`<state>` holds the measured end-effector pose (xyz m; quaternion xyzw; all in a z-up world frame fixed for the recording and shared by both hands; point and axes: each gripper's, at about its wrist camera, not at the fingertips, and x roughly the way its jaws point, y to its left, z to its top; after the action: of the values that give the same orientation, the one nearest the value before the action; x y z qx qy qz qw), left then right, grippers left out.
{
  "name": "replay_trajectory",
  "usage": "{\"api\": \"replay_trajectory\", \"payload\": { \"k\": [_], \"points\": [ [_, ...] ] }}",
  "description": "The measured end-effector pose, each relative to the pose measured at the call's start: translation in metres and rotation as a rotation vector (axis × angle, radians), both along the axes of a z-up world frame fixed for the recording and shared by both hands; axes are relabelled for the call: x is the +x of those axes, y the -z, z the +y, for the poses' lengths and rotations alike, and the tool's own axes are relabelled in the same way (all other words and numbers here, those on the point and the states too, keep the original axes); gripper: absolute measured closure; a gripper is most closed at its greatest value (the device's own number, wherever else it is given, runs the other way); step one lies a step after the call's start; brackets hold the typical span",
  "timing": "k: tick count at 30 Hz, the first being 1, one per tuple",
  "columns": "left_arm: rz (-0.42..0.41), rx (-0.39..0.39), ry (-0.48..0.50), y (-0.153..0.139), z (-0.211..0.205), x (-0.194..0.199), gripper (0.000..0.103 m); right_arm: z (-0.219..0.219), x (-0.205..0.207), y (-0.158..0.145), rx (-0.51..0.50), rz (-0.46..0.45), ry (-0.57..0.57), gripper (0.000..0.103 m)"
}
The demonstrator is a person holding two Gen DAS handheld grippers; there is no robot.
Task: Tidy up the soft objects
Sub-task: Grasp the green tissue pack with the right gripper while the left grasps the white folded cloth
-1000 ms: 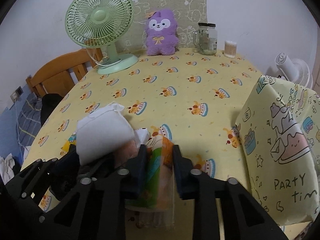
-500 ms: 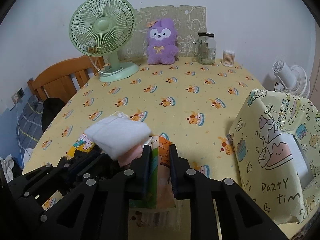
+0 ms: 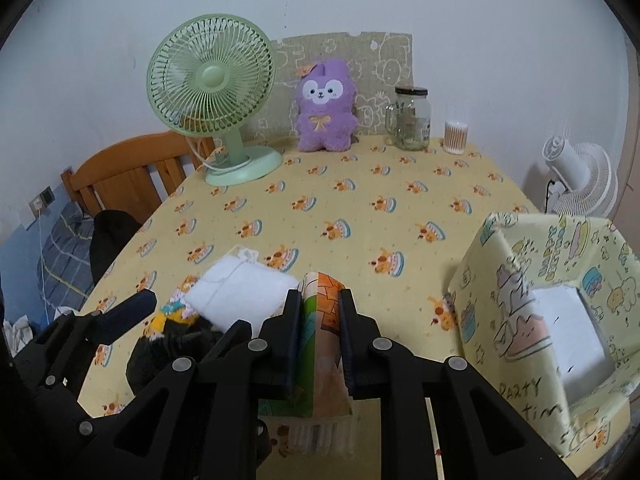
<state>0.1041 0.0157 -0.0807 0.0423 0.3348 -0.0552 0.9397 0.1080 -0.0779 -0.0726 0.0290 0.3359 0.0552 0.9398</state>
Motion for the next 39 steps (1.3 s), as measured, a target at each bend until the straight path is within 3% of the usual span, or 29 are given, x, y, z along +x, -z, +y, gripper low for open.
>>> {"api": "replay_trajectory", "payload": {
  "k": [17, 21, 23, 26, 29, 39],
  "points": [
    [0.089, -0.005, 0.046, 0.026, -0.002, 0.049, 0.019, -0.005, 0.040, 0.020, -0.012, 0.064, 0.051, 0.083],
    [0.139, -0.034, 0.074, 0.035, -0.002, 0.052, 0.042, -0.002, 0.044, 0.027, -0.012, 0.085, 0.045, 0.083],
    [0.155, -0.048, 0.086, 0.038, -0.001, 0.052, 0.065, -0.002, 0.045, 0.030, -0.009, 0.092, 0.043, 0.083],
    [0.160, -0.059, 0.090, 0.039, 0.000, 0.051, 0.077, 0.000, 0.045, 0.032, -0.017, 0.092, 0.044, 0.083],
    [0.145, -0.057, 0.083, 0.036, 0.000, 0.048, 0.085, 0.000, 0.044, 0.032, -0.013, 0.090, 0.042, 0.083],
    [0.088, -0.032, 0.044, 0.016, 0.001, 0.039, 0.089, -0.001, 0.036, 0.015, -0.004, 0.056, 0.031, 0.083]
  ]
}}
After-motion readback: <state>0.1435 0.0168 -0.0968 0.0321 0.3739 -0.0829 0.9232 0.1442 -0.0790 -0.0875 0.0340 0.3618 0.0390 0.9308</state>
